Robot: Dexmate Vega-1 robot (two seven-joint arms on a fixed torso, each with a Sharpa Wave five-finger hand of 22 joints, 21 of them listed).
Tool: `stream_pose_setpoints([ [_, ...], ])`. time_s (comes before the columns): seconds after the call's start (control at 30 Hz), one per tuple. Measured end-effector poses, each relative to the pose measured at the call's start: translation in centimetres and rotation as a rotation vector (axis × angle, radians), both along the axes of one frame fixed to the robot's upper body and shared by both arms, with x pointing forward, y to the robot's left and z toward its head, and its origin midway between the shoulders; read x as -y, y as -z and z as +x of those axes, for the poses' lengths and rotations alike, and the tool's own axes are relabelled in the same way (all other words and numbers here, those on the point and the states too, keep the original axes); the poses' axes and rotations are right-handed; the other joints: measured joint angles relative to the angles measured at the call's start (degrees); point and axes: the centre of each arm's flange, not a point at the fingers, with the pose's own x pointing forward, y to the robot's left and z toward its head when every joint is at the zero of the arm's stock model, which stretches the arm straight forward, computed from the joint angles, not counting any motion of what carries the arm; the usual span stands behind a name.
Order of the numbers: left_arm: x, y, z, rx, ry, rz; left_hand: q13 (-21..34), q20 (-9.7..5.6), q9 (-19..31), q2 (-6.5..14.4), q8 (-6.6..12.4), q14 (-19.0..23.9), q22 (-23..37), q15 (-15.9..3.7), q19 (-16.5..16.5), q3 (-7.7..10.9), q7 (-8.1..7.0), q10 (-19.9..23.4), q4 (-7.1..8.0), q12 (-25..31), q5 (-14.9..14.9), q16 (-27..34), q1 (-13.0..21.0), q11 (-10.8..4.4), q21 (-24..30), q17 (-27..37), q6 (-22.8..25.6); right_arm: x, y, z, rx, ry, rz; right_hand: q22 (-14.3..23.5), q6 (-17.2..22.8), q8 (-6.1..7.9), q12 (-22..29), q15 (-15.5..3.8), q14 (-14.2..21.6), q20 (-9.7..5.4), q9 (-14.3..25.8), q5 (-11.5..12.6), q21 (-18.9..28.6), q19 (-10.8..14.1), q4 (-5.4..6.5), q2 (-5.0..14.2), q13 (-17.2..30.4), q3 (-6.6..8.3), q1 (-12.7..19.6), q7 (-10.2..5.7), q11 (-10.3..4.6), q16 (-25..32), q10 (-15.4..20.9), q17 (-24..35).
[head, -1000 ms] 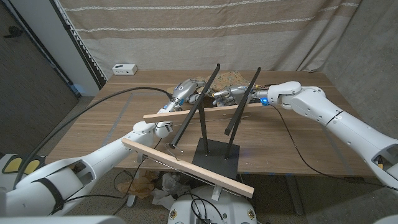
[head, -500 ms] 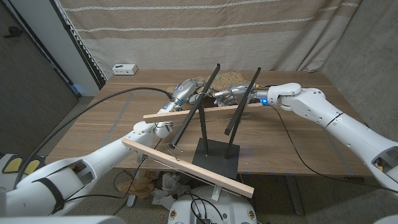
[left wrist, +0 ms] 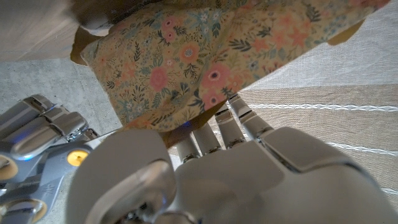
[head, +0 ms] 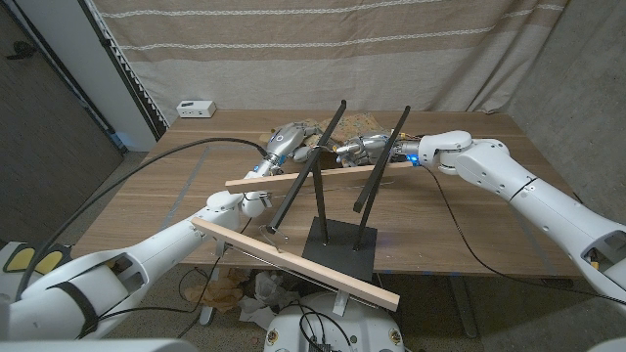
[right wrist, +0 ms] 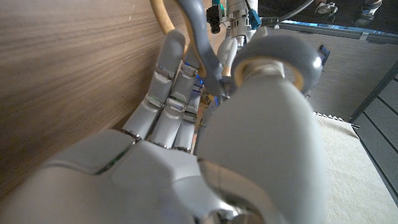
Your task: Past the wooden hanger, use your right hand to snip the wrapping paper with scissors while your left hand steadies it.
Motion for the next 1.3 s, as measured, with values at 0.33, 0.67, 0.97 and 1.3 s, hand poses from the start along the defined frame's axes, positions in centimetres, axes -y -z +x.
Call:
stream_pose_setpoints([
  [0.33,-0.2,-0.3,0.2,0.016,-0.003,-0.017,0.16,0.00,-0.43,0.00,-0.13,-0.19,-0.01,-0.19,0.00,0.24,-0.01,0.21,0.24,0.01,0.00,0.00,0.00,-0.21,0.00,0.00,0.01,-0.2,0.1,-0.1,-0.007,0.003,0.017,0.00,-2.03,-0.73,0.66,0.62,0.62,-0.12,-1.19,-0.86,3.19,0.53,-0.02,-0.19,0.00,0.03,0.18,0.67,-0.82,0.86,-0.82,0.00],
  [0.67,0.0,-0.5,0.2,0.025,0.000,-0.023,0.41,0.01,-0.69,-0.01,-0.36,-0.19,-0.01,-0.19,0.01,0.24,-0.01,0.66,0.23,0.64,-0.38,0.00,-0.01,0.06,0.00,-0.01,0.01,0.0,0.2,-0.5,-0.015,0.018,0.018,0.42,0.01,0.00,2.29,0.61,0.61,0.30,-0.25,-3.60,7.39,-0.96,-0.68,-1.44,0.00,2.09,1.75,2.80,1.58,4.89,1.62,0.00],
  [0.97,-0.3,-0.6,0.2,0.031,-0.014,-0.024,0.77,0.00,-1.46,-0.02,-0.68,-0.19,0.00,-0.20,0.01,0.41,-0.01,0.94,0.07,1.04,-0.38,0.00,-0.01,-0.10,0.00,-0.01,0.01,0.6,0.4,-0.9,-0.016,0.042,0.027,0.52,1.72,0.43,4.36,-0.15,0.51,0.71,0.03,-3.60,10.77,-2.60,-0.77,0.95,0.00,3.39,6.26,2.70,2.07,10.88,2.11,0.00],
  [1.3,-0.5,-0.5,-0.1,0.036,-0.013,-0.020,0.94,0.01,-2.01,-0.02,-1.11,-0.18,0.00,-0.19,0.01,0.60,-0.01,0.92,0.25,1.13,-0.86,0.00,-0.01,-0.09,0.00,-0.01,0.00,0.8,0.7,-1.4,-0.025,0.056,0.055,0.36,2.02,0.43,4.59,-0.54,0.10,1.24,0.03,-2.82,14.15,-3.93,-0.50,0.95,0.00,4.13,6.26,3.01,1.93,11.74,1.96,0.00],
])
